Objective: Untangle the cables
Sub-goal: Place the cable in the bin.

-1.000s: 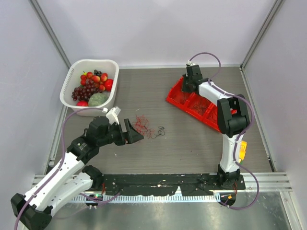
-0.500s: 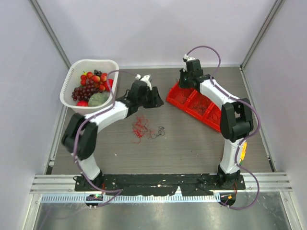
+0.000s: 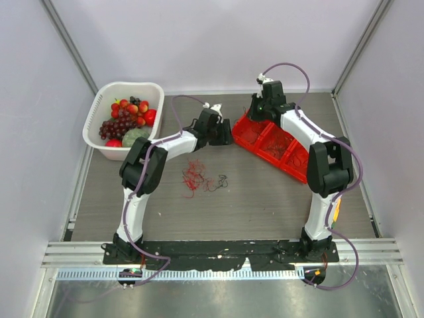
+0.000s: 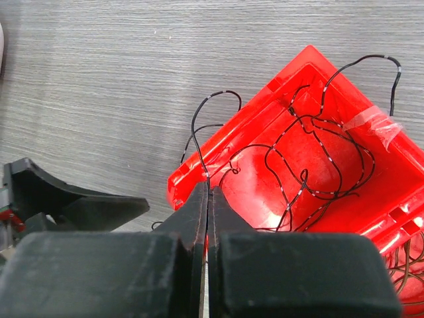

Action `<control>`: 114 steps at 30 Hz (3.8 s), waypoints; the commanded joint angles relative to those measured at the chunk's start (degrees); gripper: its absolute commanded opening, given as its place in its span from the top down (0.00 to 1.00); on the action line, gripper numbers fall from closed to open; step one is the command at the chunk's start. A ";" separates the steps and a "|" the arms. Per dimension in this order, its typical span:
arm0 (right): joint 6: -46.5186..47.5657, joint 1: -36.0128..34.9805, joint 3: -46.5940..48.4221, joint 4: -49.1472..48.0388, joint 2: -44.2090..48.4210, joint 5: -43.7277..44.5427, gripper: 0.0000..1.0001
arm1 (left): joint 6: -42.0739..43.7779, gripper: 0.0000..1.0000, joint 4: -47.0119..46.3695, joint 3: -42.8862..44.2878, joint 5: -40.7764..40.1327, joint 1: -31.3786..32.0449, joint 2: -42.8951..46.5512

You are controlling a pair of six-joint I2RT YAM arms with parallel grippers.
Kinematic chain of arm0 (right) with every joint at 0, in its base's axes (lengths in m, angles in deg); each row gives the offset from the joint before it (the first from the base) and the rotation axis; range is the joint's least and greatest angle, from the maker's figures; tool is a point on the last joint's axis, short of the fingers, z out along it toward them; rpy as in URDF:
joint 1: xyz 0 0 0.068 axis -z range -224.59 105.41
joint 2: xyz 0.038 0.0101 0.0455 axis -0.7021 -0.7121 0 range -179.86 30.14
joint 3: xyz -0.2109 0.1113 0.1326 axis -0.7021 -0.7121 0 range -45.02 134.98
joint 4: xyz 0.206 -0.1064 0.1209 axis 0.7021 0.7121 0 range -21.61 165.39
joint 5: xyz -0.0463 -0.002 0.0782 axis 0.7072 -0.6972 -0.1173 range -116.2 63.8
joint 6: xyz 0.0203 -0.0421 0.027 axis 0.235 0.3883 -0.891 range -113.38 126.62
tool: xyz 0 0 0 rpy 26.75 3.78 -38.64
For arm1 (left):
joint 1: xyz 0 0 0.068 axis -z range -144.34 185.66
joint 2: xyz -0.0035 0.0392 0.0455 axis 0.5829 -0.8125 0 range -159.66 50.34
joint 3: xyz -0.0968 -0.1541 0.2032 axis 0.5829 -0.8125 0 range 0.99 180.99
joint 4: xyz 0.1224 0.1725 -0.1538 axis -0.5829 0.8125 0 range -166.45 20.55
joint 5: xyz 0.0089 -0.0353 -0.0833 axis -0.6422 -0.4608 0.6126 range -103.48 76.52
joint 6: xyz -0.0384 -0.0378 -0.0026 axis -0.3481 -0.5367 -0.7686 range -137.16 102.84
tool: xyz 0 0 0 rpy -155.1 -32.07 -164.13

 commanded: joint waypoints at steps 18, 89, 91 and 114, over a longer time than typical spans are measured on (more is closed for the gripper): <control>-1.23 0.41 -1.68 -3.92 5.04 -3.59 0.99 | -4.38 0.57 -16.78 -1.22 4.34 0.19 -0.77; -16.07 2.34 -5.99 -37.91 2.16 -16.51 0.99 | -7.28 1.00 3.69 23.04 3.37 0.98 -12.99; -17.22 2.43 -7.56 -42.48 1.44 -17.04 0.99 | -7.28 1.00 3.60 22.60 3.28 0.81 -12.72; -13.11 7.18 -32.77 -51.29 14.26 -13.00 0.99 | -8.33 1.00 2.11 21.11 3.63 0.10 -12.11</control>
